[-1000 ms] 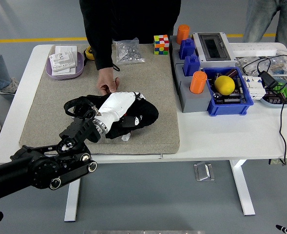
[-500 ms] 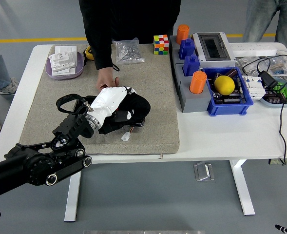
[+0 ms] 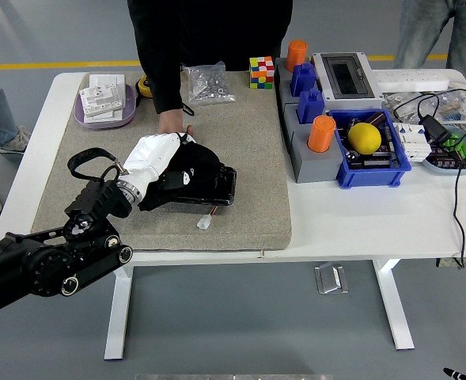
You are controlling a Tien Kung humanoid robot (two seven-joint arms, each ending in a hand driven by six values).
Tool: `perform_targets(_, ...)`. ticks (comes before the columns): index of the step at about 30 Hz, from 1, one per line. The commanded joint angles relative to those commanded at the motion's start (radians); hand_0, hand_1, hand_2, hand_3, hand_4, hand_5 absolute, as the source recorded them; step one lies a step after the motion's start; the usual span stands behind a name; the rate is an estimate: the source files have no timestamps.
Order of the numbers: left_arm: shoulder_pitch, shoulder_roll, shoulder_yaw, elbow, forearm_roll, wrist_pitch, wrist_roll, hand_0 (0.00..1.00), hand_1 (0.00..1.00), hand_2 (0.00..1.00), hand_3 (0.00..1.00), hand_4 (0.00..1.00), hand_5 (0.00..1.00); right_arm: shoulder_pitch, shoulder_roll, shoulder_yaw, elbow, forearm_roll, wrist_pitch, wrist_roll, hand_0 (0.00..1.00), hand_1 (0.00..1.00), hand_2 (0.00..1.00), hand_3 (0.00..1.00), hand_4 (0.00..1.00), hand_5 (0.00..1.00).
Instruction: Pick the rag up,wipe the panel,place it on the desk
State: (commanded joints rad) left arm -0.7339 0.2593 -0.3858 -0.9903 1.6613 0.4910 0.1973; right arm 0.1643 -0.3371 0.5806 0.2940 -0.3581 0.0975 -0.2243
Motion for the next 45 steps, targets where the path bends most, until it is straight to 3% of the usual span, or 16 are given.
perform_targets(33, 0.051, 0.113, -0.120, 0.059, 0.040, 0.010, -0.002, 0.244, 0.170, 0.559, 0.524, 0.281, 0.002, -0.009, 0.008, 0.015, 0.000, -0.001, -0.002, -0.002, 0.781, 0.671, 0.716, 0.640, 0.998, 0.555)
perform_targets(45, 0.062, 0.112, -0.159, 0.068, 0.046, 0.013, -0.004, 0.245, 0.167, 0.558, 0.524, 0.276, 0.002, -0.009, 0.006, 0.018, 0.000, 0.000, -0.002, -0.001, 0.781, 0.672, 0.716, 0.640, 0.998, 0.556)
